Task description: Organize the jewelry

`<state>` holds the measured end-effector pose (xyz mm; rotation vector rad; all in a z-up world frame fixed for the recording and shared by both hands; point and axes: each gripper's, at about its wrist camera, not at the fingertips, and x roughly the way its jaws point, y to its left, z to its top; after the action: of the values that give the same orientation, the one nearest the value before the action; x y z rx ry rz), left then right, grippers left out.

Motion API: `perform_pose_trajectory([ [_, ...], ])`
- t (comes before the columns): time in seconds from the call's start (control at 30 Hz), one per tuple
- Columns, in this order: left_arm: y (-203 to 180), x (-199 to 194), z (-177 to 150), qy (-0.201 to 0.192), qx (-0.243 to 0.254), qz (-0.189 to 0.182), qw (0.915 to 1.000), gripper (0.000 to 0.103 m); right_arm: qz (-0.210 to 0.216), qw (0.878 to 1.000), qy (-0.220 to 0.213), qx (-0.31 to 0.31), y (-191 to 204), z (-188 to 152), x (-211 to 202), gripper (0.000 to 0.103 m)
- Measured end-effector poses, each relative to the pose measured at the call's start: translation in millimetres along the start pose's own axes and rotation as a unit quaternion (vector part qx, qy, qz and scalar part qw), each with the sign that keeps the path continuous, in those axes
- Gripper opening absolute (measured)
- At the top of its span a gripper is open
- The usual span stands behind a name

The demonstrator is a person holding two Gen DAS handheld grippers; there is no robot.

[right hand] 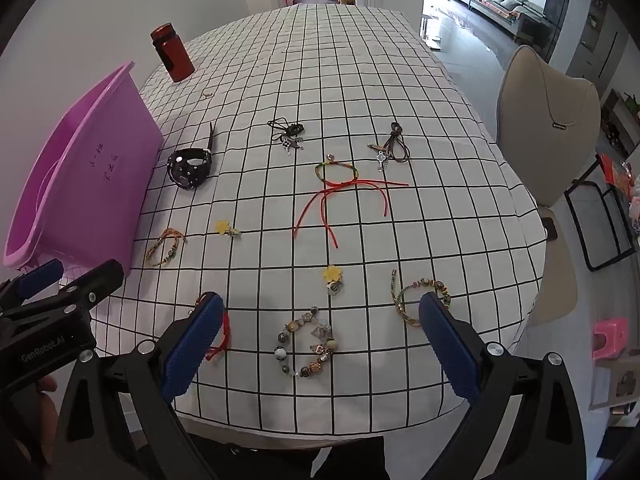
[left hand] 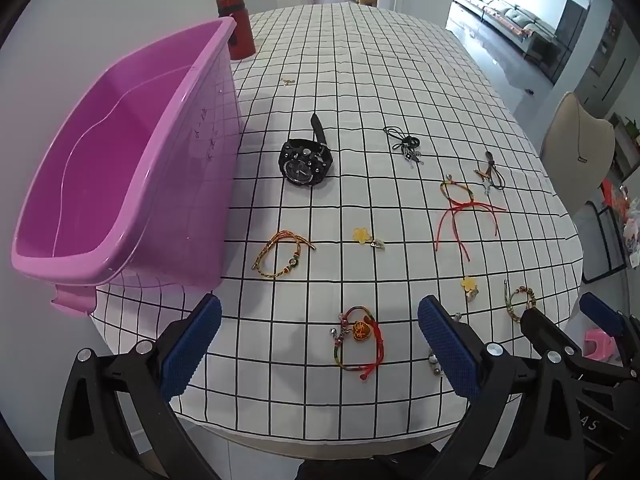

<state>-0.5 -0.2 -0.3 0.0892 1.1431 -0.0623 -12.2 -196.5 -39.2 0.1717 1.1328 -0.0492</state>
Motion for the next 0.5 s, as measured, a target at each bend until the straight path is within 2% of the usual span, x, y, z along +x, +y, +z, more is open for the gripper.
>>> perform_pose_trajectory([
  [0.13,-2.4,4.2,6.6,0.011,0.002,0.001,0.9999,0.097,0.001,1.000,0.000,0.000,-0.5,-0.2,-0.5,0.094],
  [0.27,-0.2,-3.7,-0.2,-0.004,-0.004,0.001,1.0000,0.097,0.001,1.000,0.001,0.000,-0.9,0.4,-0.5,0.094],
  [0.5,4.4,-3.8,1.4,-0.003,-0.006,0.003,1.0000,0.097,0.000,1.000,0.000,0.001,-4.0,-1.8,-6.9,0.094],
])
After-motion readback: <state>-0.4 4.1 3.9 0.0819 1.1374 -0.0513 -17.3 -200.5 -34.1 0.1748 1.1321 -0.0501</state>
